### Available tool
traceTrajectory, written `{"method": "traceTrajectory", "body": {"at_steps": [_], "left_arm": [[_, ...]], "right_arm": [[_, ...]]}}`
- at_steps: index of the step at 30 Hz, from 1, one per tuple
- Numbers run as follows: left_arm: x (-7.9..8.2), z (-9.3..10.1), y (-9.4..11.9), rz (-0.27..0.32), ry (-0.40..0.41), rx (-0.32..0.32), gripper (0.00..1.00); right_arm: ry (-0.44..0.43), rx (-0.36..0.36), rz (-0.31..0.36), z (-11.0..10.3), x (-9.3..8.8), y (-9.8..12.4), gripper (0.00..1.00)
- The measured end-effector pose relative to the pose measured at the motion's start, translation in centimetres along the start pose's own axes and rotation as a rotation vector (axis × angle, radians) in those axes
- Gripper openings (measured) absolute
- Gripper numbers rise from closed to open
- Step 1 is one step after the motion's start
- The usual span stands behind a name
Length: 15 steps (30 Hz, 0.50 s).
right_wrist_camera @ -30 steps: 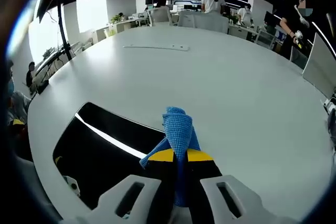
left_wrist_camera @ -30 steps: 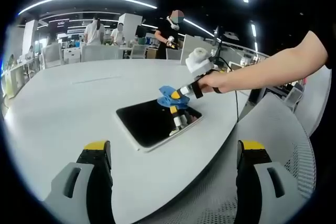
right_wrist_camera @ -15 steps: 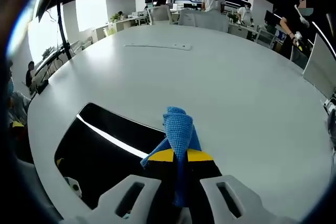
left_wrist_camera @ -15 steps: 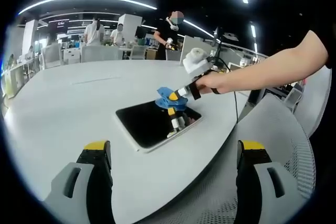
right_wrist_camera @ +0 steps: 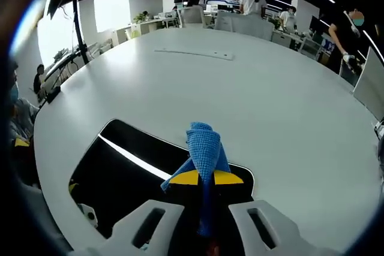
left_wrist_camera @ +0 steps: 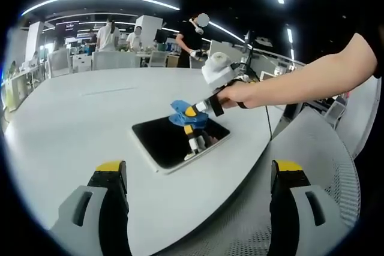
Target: Wipe the mirror surface with the cleaning cloth until all visible marks leave the cleaned area.
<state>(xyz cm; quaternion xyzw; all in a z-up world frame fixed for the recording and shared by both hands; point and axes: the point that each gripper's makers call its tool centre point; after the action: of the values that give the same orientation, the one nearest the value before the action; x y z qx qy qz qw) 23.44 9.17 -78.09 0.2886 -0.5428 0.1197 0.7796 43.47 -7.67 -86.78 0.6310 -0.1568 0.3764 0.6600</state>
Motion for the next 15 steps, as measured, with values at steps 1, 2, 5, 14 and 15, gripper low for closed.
{"method": "traceTrajectory", "body": {"at_steps": [1, 2, 5, 14, 15], "left_arm": [[0.0, 0.0, 0.0, 0.0, 0.0, -0.001, 0.99], [0.0, 0.0, 0.0, -0.001, -0.001, -0.001, 0.99], [0.0, 0.0, 0.0, -0.002, 0.0, -0.001, 0.99], [0.0, 0.1, 0.0, -0.004, 0.0, -0.004, 0.99], [0.0, 0.1, 0.0, -0.004, 0.0, -0.003, 0.99]], "right_arm": [[0.003, 0.0, 0.0, -0.1, 0.0, 0.0, 0.0], [0.006, 0.003, 0.002, -0.4, 0.1, 0.0, 0.0], [0.012, 0.004, 0.006, -0.7, 0.2, -0.1, 0.0], [0.026, 0.032, 0.014, -2.6, 0.9, -0.6, 0.0], [0.032, 0.036, 0.016, -2.9, 1.1, -0.7, 0.0]]}}
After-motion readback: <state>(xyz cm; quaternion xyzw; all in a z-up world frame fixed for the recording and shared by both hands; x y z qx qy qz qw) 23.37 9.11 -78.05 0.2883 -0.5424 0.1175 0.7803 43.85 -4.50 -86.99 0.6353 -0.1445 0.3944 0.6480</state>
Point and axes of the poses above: the point that each gripper's makers call its tool centre point, and the gripper's own axes: y roughly backward along the fingers, z roughly to its right, x roughly out of its top, and after that the axes turned 9 degrees about -x, right-handed
